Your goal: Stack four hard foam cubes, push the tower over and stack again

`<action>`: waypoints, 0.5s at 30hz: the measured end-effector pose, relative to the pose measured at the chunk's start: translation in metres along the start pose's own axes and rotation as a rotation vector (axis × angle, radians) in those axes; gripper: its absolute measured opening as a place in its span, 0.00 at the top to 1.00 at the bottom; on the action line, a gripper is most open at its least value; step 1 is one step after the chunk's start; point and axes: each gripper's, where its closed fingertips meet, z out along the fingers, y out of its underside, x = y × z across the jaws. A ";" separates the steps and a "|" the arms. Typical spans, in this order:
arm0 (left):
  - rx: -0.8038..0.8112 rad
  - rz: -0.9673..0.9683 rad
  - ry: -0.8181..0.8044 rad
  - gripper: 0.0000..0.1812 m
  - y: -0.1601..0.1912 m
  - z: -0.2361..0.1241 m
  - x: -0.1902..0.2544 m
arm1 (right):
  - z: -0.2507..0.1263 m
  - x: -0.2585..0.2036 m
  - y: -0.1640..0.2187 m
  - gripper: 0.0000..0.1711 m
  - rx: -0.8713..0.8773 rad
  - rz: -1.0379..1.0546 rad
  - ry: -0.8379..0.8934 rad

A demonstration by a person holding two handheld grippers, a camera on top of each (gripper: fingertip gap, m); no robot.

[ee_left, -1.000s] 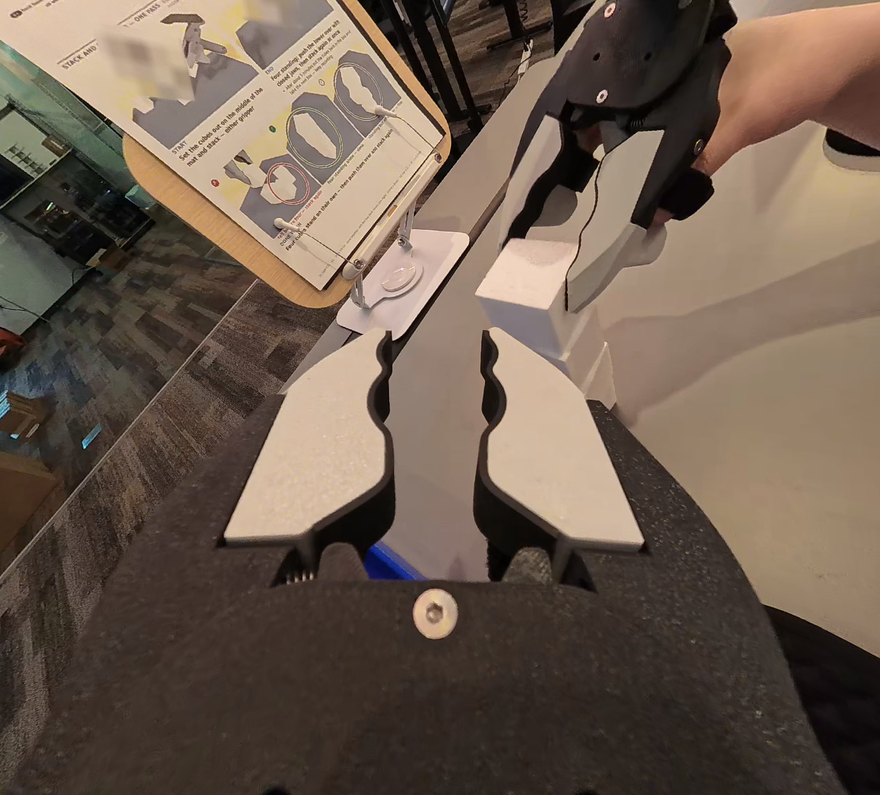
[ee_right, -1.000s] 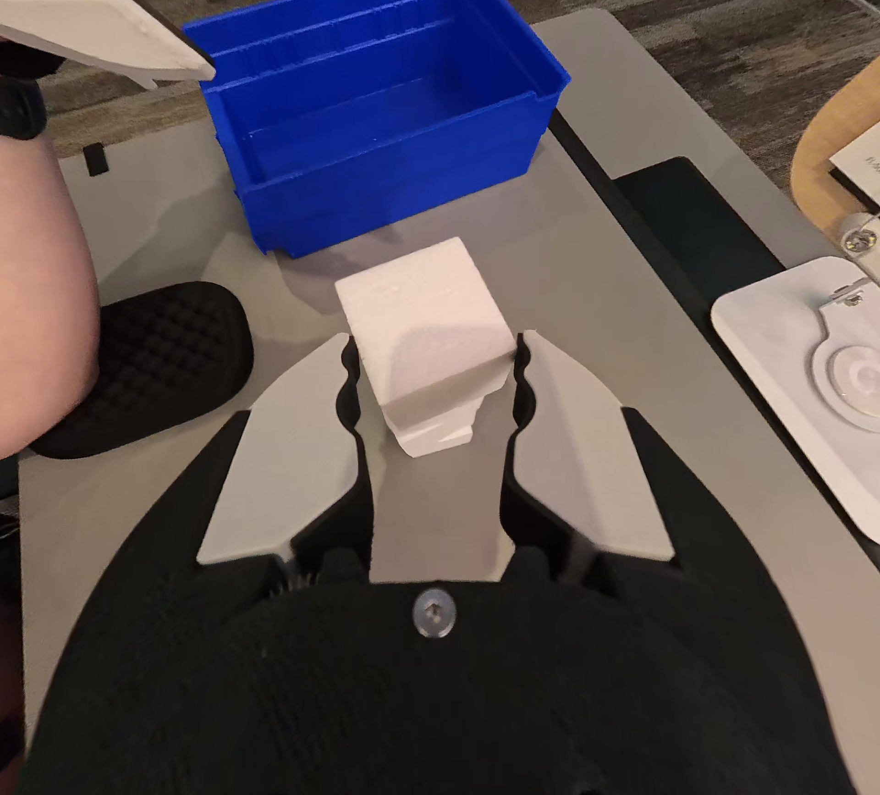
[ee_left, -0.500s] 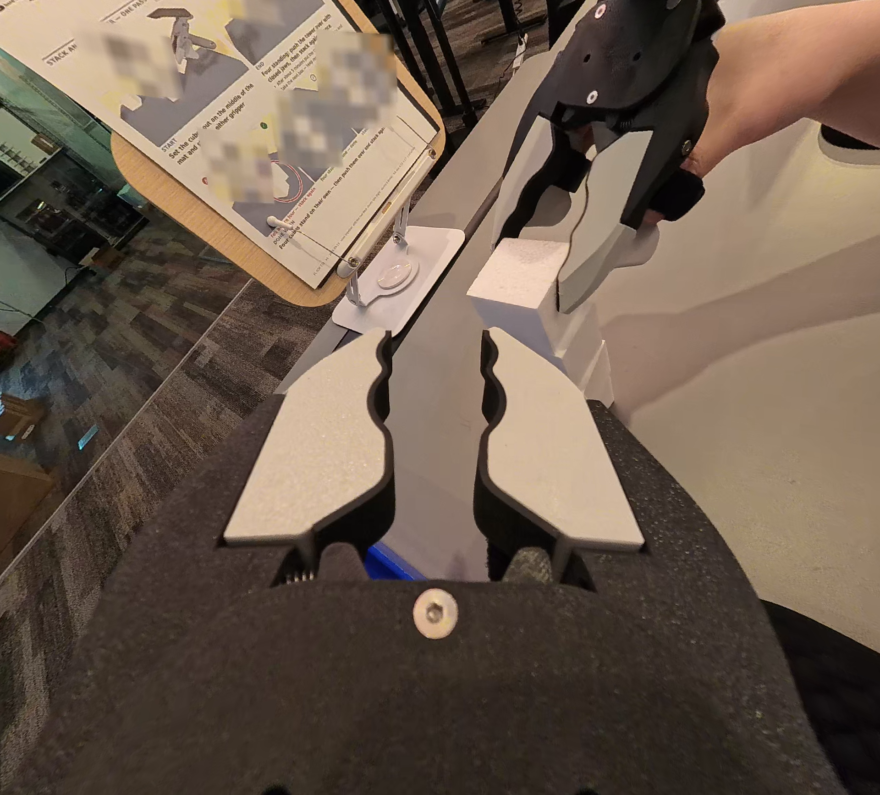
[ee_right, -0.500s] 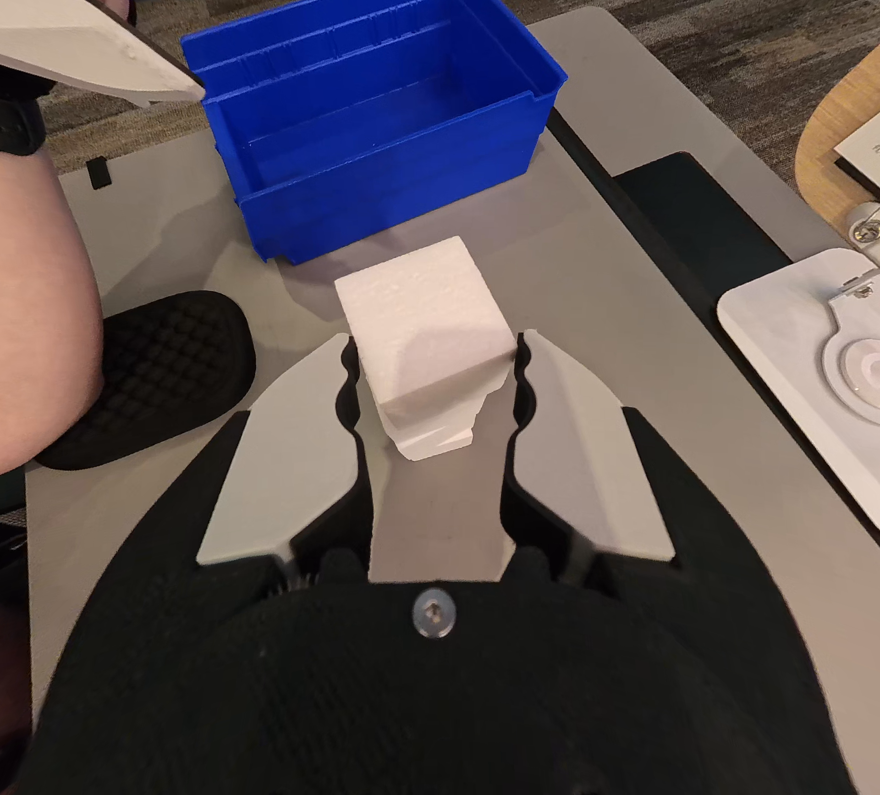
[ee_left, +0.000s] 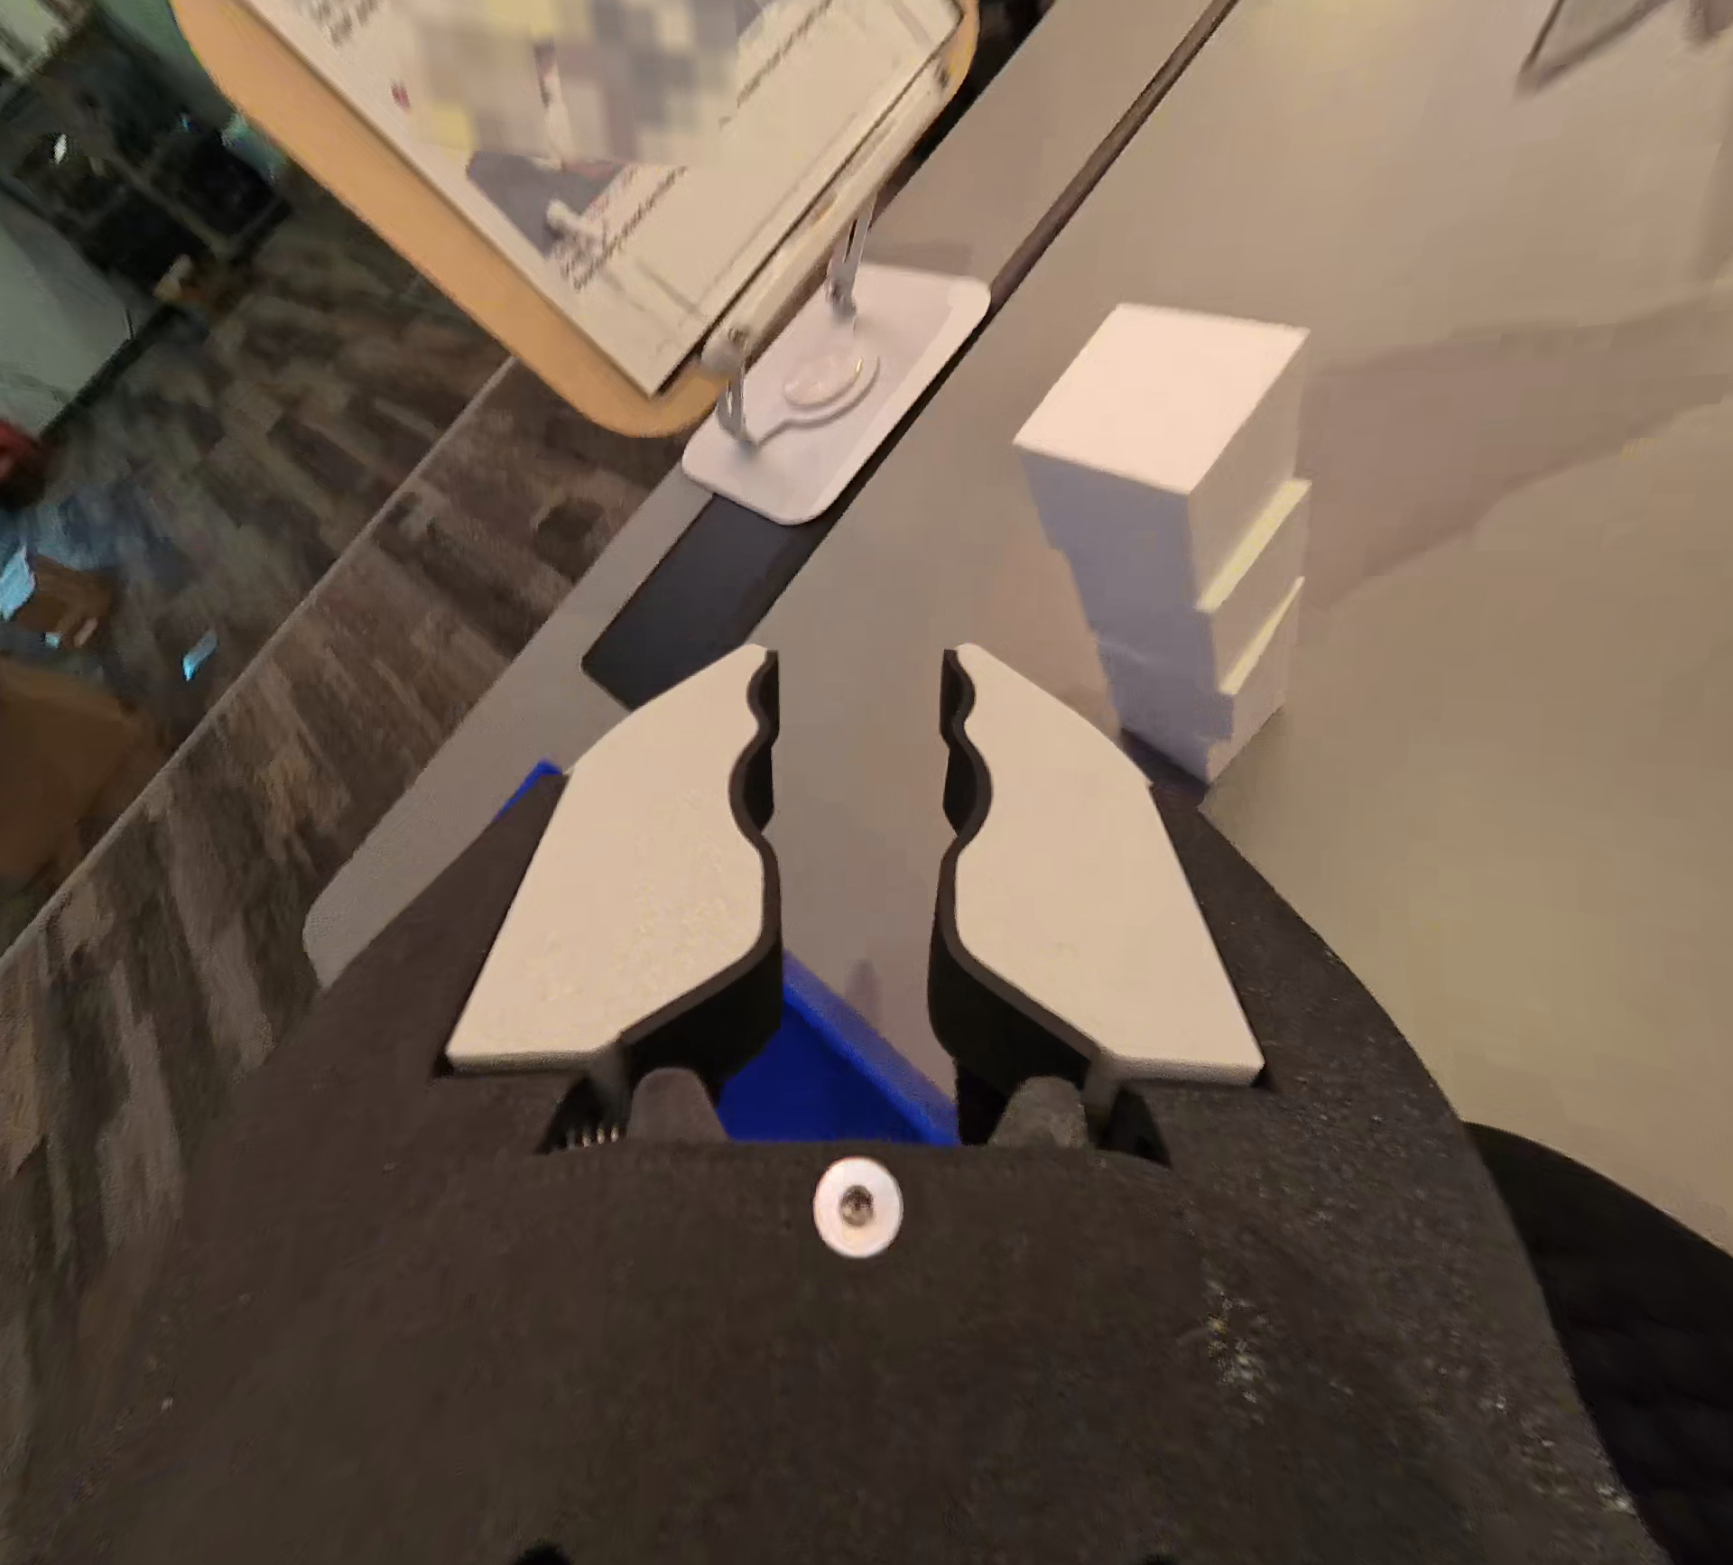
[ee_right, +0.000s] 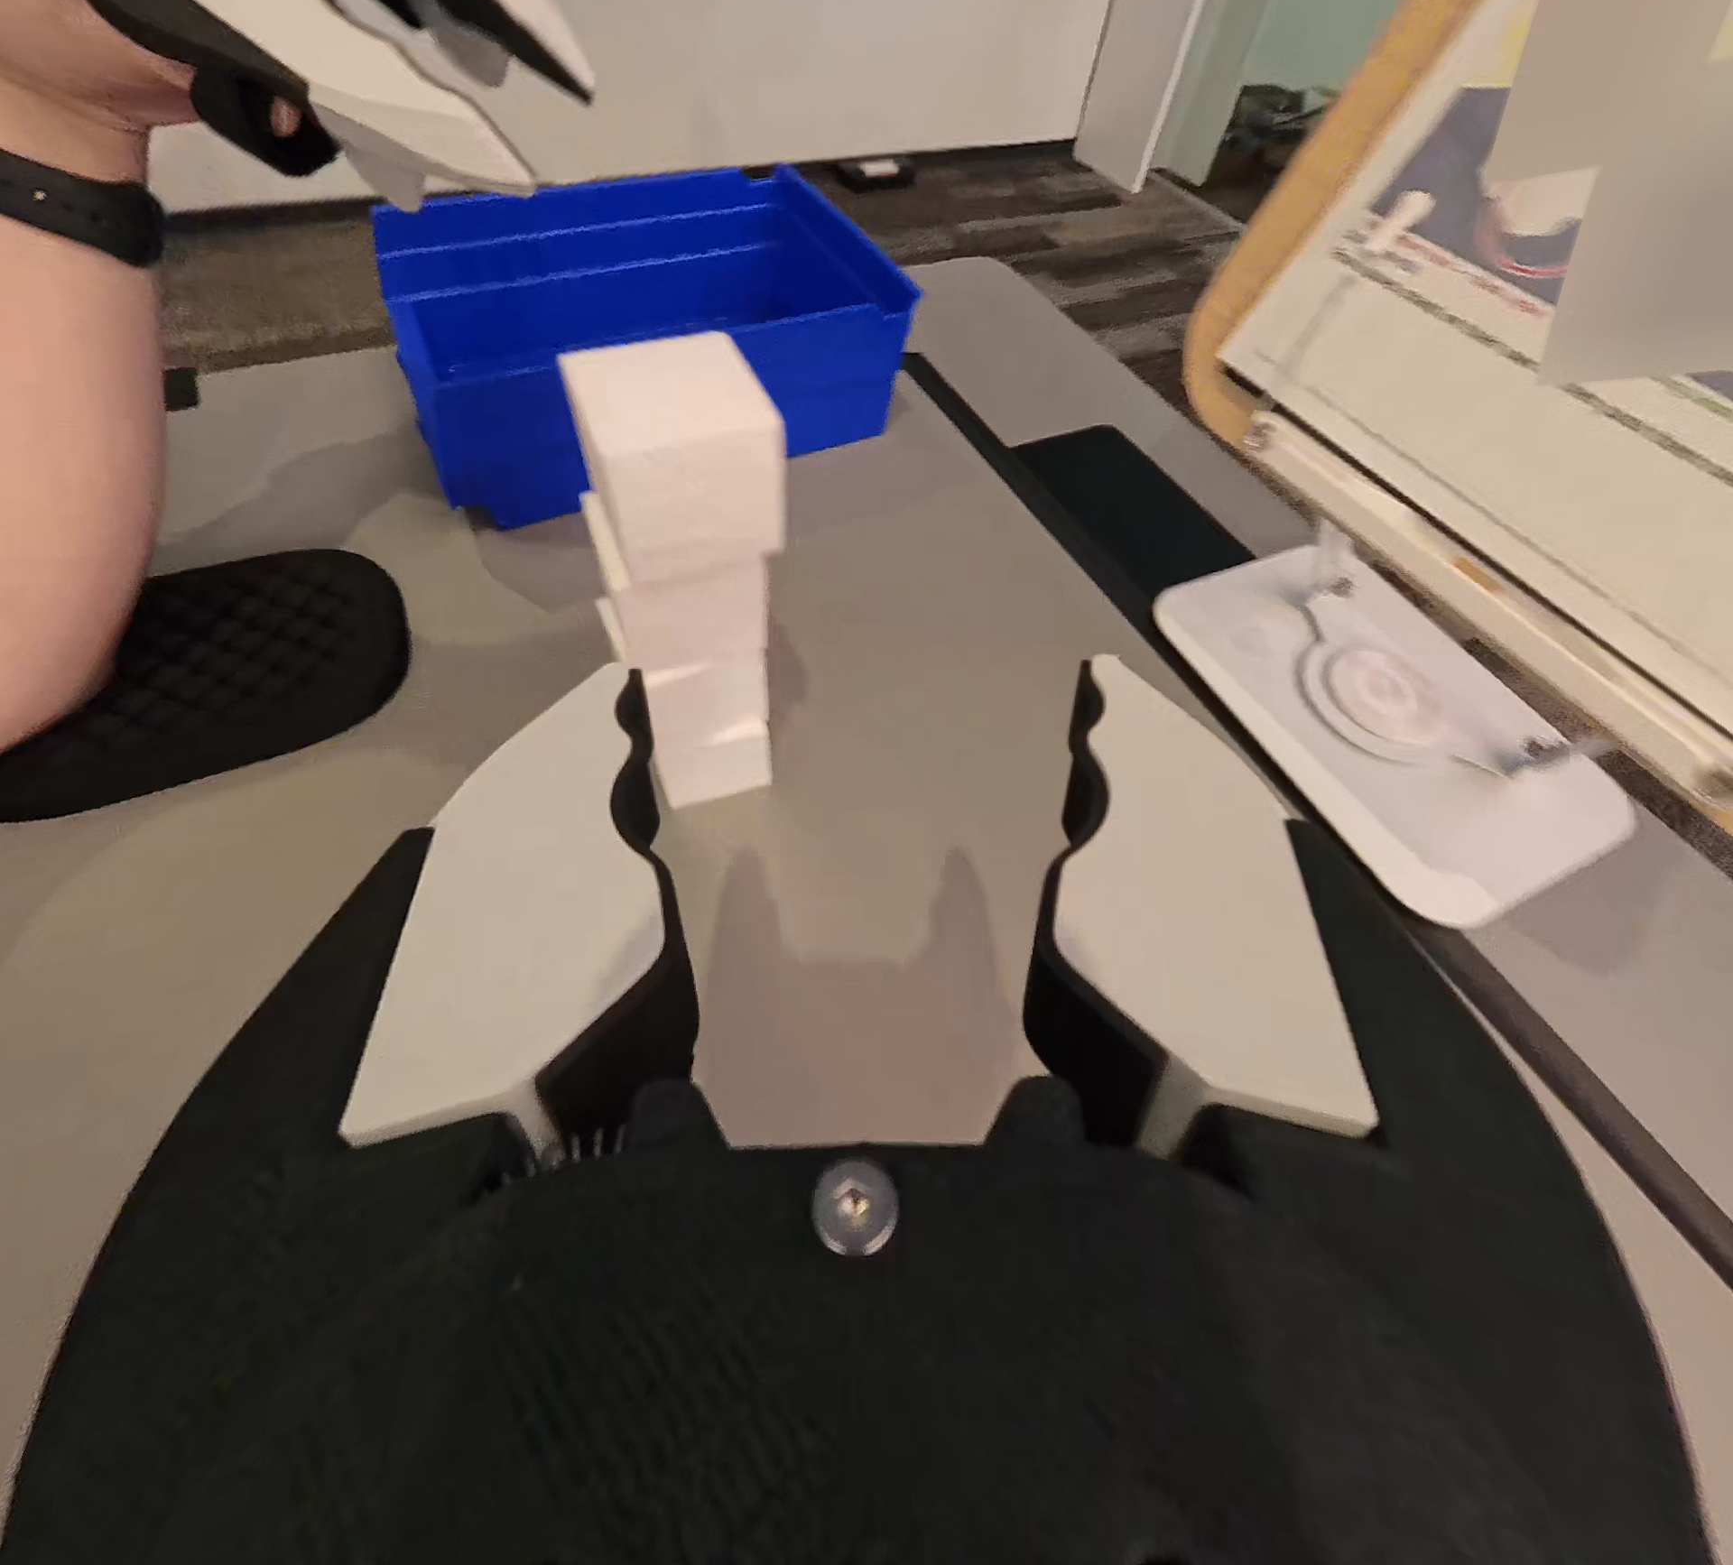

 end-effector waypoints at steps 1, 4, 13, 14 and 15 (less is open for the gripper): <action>-0.034 -0.013 -0.014 0.83 0.005 0.005 -0.004 | -0.011 0.013 0.002 0.49 0.016 0.022 0.013; -0.109 -0.045 -0.006 0.85 0.015 0.020 -0.005 | -0.045 0.054 -0.004 0.53 0.091 0.058 0.076; -0.222 -0.040 -0.015 1.00 0.030 0.043 -0.006 | -0.120 0.135 0.004 1.00 0.297 0.093 0.183; -0.219 -0.044 -0.040 1.00 0.030 0.042 -0.010 | -0.122 0.145 0.015 1.00 0.298 0.136 0.189; -0.197 -0.048 -0.063 1.00 0.027 0.040 -0.015 | -0.123 0.153 0.024 1.00 0.299 0.186 0.183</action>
